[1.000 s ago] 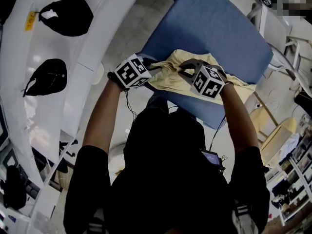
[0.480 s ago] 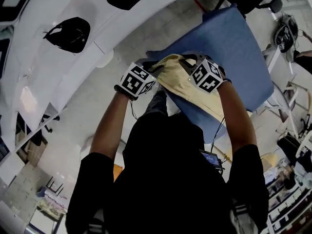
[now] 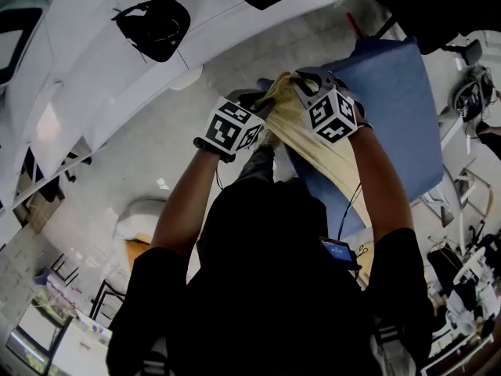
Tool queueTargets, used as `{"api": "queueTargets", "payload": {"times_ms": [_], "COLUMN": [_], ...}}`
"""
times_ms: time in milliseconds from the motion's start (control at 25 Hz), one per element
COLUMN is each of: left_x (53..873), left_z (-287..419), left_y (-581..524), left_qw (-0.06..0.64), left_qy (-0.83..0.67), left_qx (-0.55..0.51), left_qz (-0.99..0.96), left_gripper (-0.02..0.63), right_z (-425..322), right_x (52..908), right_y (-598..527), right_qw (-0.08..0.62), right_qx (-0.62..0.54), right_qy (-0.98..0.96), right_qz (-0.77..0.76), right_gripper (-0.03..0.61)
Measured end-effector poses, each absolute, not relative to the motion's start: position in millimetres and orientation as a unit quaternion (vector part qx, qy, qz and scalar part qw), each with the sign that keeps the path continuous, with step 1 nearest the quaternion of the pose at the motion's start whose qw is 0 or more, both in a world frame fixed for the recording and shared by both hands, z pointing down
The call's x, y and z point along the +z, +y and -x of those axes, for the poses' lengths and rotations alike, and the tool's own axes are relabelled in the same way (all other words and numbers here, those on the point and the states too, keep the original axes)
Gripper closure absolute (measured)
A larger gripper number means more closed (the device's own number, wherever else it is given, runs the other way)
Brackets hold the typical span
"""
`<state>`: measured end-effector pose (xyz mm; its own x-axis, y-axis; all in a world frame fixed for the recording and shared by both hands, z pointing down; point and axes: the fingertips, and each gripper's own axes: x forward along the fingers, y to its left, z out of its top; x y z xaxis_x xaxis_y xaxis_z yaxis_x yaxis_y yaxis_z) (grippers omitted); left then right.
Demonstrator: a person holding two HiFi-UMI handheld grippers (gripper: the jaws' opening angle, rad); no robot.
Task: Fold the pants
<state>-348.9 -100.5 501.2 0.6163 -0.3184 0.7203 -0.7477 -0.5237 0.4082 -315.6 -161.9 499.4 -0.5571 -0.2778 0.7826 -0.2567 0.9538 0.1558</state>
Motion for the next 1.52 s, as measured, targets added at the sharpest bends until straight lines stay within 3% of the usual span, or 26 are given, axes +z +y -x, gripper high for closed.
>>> {"api": "queueTargets", "payload": {"times_ms": [360, 640, 1200, 1520], "left_x": [500, 501, 436, 457], "left_z": [410, 395, 231, 110], "left_y": [-127, -105, -27, 40], "left_qw": [0.359, 0.342, 0.268, 0.262], "left_qy": [-0.375, -0.353, -0.323, -0.305], "left_qx": [0.288, 0.321, 0.333, 0.340], "left_qz": [-0.805, -0.810, -0.845, -0.850], "left_gripper": [0.517, 0.517, 0.518, 0.518], "right_z": [374, 358, 192, 75], "right_x": [489, 494, 441, 463], "right_y": [-187, -162, -81, -15], "right_qw": [0.436, 0.421, 0.399, 0.426], "right_qx": [-0.043, -0.001, 0.000, -0.015], "right_qy": [-0.890, -0.904, -0.912, -0.898], "right_qz": [-0.129, -0.067, -0.094, -0.106], "right_gripper": [0.528, 0.528, 0.526, 0.523]}}
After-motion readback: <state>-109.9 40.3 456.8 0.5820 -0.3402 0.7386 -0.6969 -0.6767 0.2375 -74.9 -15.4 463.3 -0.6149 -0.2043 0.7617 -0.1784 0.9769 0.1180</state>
